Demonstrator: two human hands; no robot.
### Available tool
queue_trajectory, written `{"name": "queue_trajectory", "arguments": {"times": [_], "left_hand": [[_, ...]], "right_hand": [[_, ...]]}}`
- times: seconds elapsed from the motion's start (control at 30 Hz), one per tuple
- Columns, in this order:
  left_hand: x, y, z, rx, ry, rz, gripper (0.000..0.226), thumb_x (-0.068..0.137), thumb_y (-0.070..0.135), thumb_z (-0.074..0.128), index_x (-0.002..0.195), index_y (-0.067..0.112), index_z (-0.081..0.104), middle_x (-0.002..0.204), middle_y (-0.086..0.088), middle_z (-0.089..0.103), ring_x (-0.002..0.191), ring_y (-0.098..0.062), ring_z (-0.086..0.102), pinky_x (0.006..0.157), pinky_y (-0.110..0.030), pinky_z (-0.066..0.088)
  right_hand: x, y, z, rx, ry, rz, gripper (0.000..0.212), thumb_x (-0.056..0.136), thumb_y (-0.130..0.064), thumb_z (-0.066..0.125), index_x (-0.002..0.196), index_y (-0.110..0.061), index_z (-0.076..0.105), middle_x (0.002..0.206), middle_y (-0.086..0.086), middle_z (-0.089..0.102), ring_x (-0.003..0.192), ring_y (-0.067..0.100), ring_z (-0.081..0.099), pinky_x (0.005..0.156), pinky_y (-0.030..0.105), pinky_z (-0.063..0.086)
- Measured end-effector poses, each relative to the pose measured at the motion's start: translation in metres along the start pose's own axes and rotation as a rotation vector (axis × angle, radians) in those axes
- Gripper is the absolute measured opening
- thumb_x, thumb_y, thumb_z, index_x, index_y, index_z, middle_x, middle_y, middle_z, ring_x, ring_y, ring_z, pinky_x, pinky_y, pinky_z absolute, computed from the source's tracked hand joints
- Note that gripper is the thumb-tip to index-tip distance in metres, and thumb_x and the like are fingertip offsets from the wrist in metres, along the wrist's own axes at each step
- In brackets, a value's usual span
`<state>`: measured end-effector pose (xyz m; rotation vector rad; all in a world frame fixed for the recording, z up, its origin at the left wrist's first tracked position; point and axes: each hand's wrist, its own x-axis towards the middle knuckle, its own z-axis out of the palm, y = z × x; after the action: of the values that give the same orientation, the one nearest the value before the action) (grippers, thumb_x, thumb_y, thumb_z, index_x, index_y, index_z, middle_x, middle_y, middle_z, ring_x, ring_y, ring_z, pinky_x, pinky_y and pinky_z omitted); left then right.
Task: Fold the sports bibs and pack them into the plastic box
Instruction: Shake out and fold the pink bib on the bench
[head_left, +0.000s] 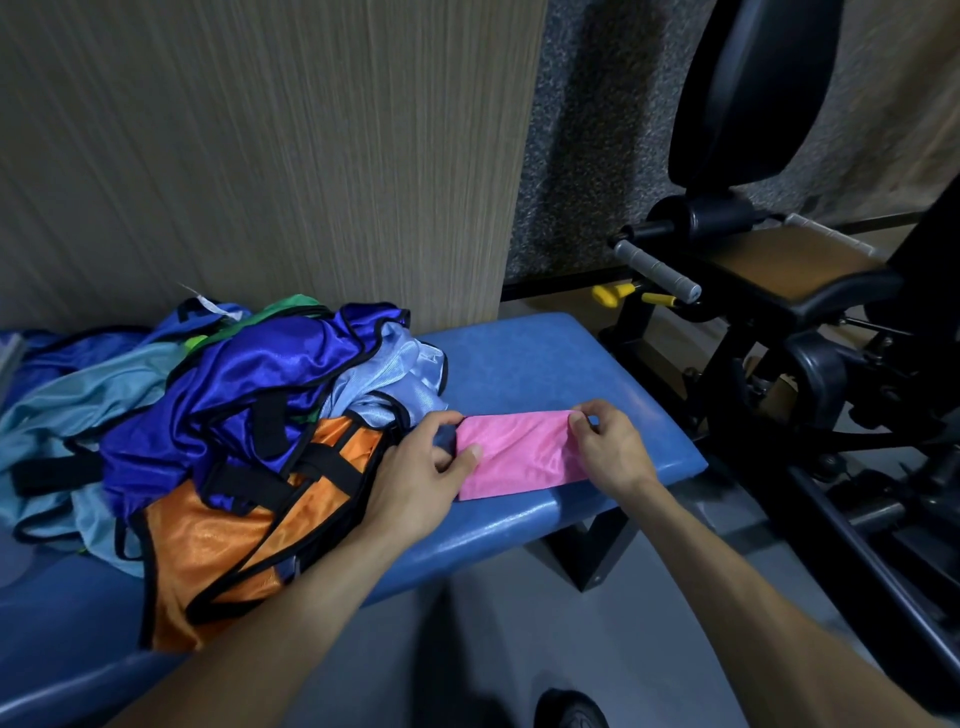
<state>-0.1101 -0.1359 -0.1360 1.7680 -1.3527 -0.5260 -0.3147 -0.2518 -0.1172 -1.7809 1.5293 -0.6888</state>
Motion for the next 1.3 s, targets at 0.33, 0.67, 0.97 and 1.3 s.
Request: {"name": "queue_trajectory", "arguments": {"times": [0.33,0.67,0.97,1.3], "left_hand": [[-0.001,0.007,-0.002,0.017,0.048,0.042,0.03,0.098,0.039,0.061,0.127,0.032,0.054,0.055,0.004,0.057,0.05,-0.008,0.049,0.059,-0.034,0.043],[0.063,0.024,-0.016,0.39,-0.149,0.302,0.012,0.096,0.036,0.066,0.1,0.026,0.072,0.098,0.011,0.055,0.094,-0.011,0.058,0.086,-0.038,0.05],[0.087,0.038,-0.01,0.562,-0.344,0.256,0.019,0.102,0.043,0.053,0.09,0.029,0.053,0.088,0.014,0.058,0.092,-0.016,0.058,0.085,-0.044,0.05],[0.073,0.014,-0.007,0.626,-0.035,0.782,0.019,0.103,0.037,0.052,0.093,0.021,0.055,0.092,0.007,0.053,0.084,-0.017,0.049,0.064,-0.038,0.048]], "right_hand": [[0.0,0.003,0.004,-0.103,0.052,-0.032,0.025,0.106,-0.036,0.041,0.113,-0.019,0.058,0.106,0.005,0.068,0.107,0.031,0.06,0.093,0.047,0.049],[-0.001,0.004,-0.002,-0.303,0.019,-0.172,0.018,0.103,-0.031,0.044,0.11,-0.018,0.054,0.098,0.009,0.066,0.092,0.035,0.06,0.08,0.044,0.05],[0.015,0.009,-0.009,-0.47,0.039,-0.59,0.022,0.1,-0.029,0.049,0.108,-0.029,0.07,0.106,-0.005,0.06,0.09,0.024,0.05,0.078,0.047,0.047],[0.025,-0.005,-0.006,-0.471,-0.018,-0.696,0.009,0.084,-0.027,0.068,0.092,-0.027,0.065,0.095,-0.01,0.058,0.089,0.019,0.048,0.076,0.043,0.043]]}}
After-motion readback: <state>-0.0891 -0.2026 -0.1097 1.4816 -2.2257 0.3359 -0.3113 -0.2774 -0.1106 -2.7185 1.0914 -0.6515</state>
